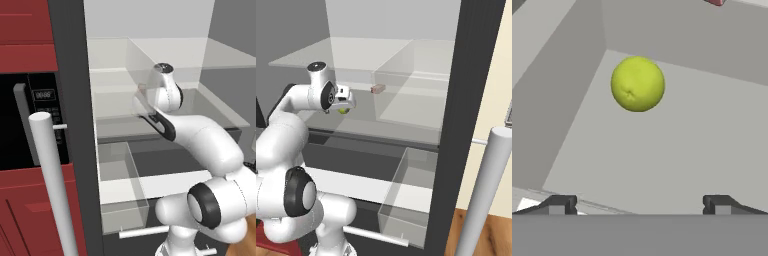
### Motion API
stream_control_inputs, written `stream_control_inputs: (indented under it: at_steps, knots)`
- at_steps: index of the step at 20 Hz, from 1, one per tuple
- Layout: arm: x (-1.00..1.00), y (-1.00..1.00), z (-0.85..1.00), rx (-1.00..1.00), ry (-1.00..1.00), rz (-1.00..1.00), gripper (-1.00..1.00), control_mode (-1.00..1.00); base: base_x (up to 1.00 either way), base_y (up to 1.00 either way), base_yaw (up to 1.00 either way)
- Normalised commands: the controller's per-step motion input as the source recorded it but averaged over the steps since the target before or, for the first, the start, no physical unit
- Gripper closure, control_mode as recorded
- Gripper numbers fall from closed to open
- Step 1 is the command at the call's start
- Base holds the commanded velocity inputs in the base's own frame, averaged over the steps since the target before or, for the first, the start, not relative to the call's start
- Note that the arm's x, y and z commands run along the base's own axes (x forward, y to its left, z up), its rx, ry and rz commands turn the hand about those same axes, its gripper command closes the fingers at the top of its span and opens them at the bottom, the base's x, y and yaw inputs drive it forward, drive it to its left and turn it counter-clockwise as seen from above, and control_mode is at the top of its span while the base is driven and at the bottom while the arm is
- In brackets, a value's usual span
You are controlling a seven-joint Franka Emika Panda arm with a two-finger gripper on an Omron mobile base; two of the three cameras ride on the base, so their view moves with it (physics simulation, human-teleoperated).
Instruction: Pick the tangerine and pear from the fridge and place them on the plate next to the blender to make a fruit smoothie.
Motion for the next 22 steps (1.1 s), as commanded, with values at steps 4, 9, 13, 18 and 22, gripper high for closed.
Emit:
stream_control_inputs:
  at_steps: [4,9,13,18,22]
  knots:
    - [0.49,0.11,-0.29,0.0,-0.03,0.0,-1.0,-1.0,0.0,0.0,0.0]
    - [0.48,0.12,-0.42,0.0,-0.07,0.0,-1.0,-1.0,0.0,0.0,0.0]
    - [0.4,0.11,-0.18,0.07,-0.1,0.0,-1.0,-1.0,0.0,0.0,0.0]
    - [0.38,0.03,-0.16,0.07,-0.07,0.0,-1.0,-1.0,0.0,0.0,0.0]
    - [0.33,0.06,-0.05,0.0,-0.01,0.0,-1.0,-1.0,0.0,0.0,0.0]
